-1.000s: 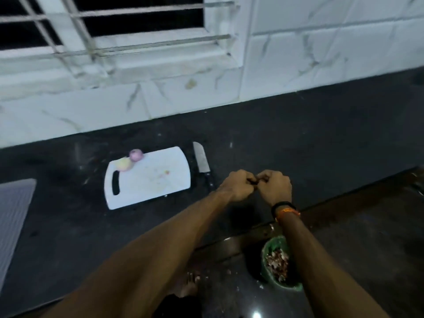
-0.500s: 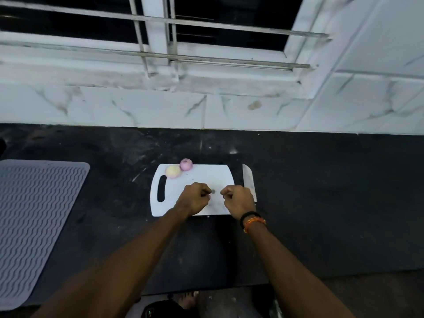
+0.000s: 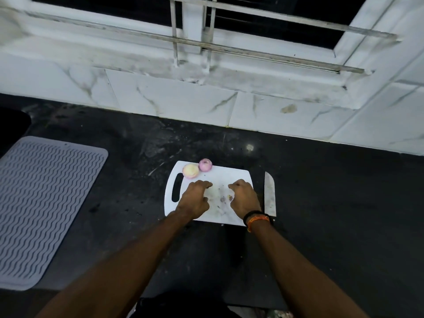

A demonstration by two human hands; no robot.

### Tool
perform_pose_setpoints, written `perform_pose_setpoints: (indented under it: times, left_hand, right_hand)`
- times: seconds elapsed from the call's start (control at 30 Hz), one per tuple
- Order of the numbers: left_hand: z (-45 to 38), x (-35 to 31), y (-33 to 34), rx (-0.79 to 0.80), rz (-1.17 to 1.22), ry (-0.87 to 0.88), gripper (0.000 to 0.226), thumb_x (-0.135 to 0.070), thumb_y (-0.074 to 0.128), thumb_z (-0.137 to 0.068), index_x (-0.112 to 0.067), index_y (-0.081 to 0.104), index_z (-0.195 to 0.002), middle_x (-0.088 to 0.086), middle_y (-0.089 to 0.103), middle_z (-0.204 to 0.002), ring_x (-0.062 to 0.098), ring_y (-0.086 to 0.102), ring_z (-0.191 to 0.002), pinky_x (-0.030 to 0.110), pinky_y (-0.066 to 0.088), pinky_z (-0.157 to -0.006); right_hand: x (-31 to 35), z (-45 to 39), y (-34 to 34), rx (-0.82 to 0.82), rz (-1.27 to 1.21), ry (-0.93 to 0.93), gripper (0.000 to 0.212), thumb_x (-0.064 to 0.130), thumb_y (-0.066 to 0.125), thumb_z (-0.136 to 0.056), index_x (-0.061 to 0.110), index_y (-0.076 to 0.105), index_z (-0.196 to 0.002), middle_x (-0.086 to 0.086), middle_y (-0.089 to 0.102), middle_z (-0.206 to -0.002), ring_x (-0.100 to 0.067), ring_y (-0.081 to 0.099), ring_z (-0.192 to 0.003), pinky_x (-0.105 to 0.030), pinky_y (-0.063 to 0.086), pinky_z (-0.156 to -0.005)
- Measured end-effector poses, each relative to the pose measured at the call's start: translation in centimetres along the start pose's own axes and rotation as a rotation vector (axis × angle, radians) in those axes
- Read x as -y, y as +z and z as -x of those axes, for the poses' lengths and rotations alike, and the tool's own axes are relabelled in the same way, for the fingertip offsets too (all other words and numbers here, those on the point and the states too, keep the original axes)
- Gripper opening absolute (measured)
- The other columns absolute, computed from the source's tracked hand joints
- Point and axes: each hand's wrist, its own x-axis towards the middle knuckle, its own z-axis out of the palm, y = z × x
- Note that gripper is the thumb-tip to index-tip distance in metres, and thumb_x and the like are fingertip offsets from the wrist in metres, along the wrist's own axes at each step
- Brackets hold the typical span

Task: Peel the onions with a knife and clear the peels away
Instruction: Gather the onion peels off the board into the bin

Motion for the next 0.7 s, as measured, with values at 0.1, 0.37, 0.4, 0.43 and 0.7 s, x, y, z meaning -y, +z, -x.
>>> perform_pose_setpoints:
  times: [0.1, 0.37, 0.4, 0.43, 0.7]
  left_hand:
    - [0.0, -0.3, 0.9, -0.034, -0.010, 0.034, 0.057, 0.000, 0.061, -0.086, -0.010, 0.052, -0.141, 0.010, 0.055, -0.140, 0.031, 0.049, -0.128, 0.035, 0.035, -0.110]
    - [0.4, 0.5, 1.6, -0.162, 0.159, 0.051, 0.062, 0.010, 0.052, -0.079, -0.011, 0.057, -0.137, 0.008, 0.067, -0.127, 0.026, 0.061, -0.118, 0.042, 0.047, -0.106]
    - [0.3, 0.6, 1.5, -0.203, 0.174, 0.038, 0.062, 0.013, 0.052, -0.078, -0.010, 0.058, -0.136, 0.009, 0.068, -0.126, 0.026, 0.062, -0.117, 0.040, 0.047, -0.106]
    - [0.1, 0.7, 1.2, -0.238, 0.181, 0.014, 0.062, 0.014, 0.051, -0.078, -0.009, 0.058, -0.135, 0.009, 0.068, -0.126, 0.026, 0.063, -0.117, 0.039, 0.047, -0.107]
    - [-1.0, 0.2, 0.0, -0.196, 0.179, -0.123, 0.054, 0.002, 0.053, -0.085, -0.008, 0.053, -0.138, 0.012, 0.063, -0.132, 0.030, 0.058, -0.121, 0.042, 0.045, -0.106]
  right_hand:
    - [0.6, 0.2, 0.9, -0.013, 0.066, -0.025, 0.038, 0.009, 0.055, -0.093, 0.009, 0.061, -0.130, -0.008, 0.052, -0.130, -0.026, 0.050, -0.120, -0.038, 0.048, -0.099]
    - [1.8, 1.5, 2.7, -0.016, 0.032, -0.206, 0.031, 0.010, 0.060, -0.090, 0.011, 0.068, -0.120, -0.007, 0.061, -0.118, -0.026, 0.057, -0.108, -0.034, 0.050, -0.087]
    - [1.7, 0.8, 2.2, -0.029, 0.038, -0.214, 0.033, 0.013, 0.062, -0.091, 0.011, 0.067, -0.124, -0.007, 0.061, -0.120, -0.026, 0.057, -0.109, -0.034, 0.050, -0.090]
    - [1.7, 0.0, 1.7, -0.036, 0.045, -0.225, 0.037, 0.015, 0.065, -0.091, 0.010, 0.065, -0.127, -0.008, 0.060, -0.123, -0.027, 0.057, -0.111, -0.035, 0.049, -0.093]
    - [3.7, -4.0, 0.7, -0.012, 0.181, -0.394, 0.045, 0.014, 0.066, -0.088, 0.007, 0.057, -0.132, -0.014, 0.054, -0.132, -0.031, 0.051, -0.119, -0.041, 0.045, -0.103]
